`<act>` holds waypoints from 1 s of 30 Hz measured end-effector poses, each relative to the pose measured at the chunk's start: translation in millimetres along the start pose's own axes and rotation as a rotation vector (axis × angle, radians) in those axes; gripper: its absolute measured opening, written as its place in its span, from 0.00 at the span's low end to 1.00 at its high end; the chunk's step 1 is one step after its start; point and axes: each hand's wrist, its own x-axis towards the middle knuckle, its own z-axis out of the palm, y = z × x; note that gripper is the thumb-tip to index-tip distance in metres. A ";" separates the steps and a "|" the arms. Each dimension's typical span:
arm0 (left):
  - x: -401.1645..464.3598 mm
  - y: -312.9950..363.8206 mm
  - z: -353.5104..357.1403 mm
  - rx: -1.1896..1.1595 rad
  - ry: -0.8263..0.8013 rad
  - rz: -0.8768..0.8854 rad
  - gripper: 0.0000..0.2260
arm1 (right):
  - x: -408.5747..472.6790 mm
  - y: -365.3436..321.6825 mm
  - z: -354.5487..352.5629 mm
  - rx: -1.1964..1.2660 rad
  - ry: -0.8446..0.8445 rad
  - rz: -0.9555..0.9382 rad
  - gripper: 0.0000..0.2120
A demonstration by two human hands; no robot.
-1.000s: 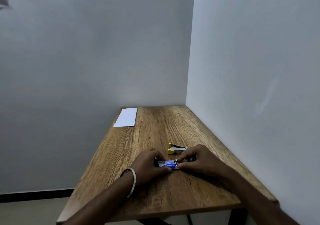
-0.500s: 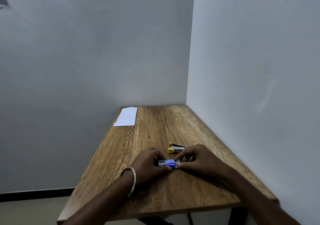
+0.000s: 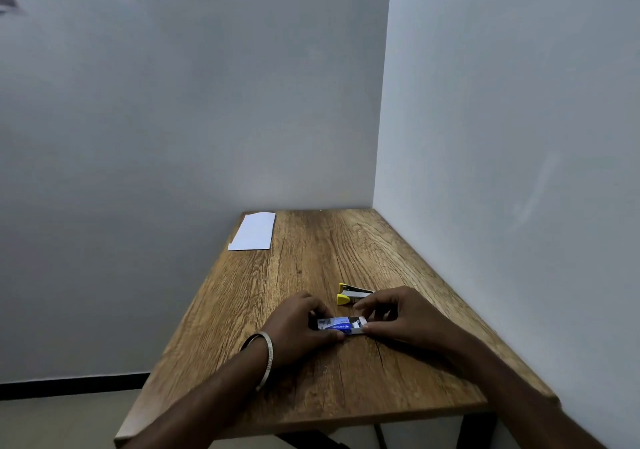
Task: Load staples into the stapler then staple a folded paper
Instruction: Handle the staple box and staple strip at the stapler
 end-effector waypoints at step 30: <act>-0.1 1.7 -0.4 0.012 0.005 -0.007 0.14 | 8.9 -6.4 12.8 -0.016 0.012 -0.060 0.18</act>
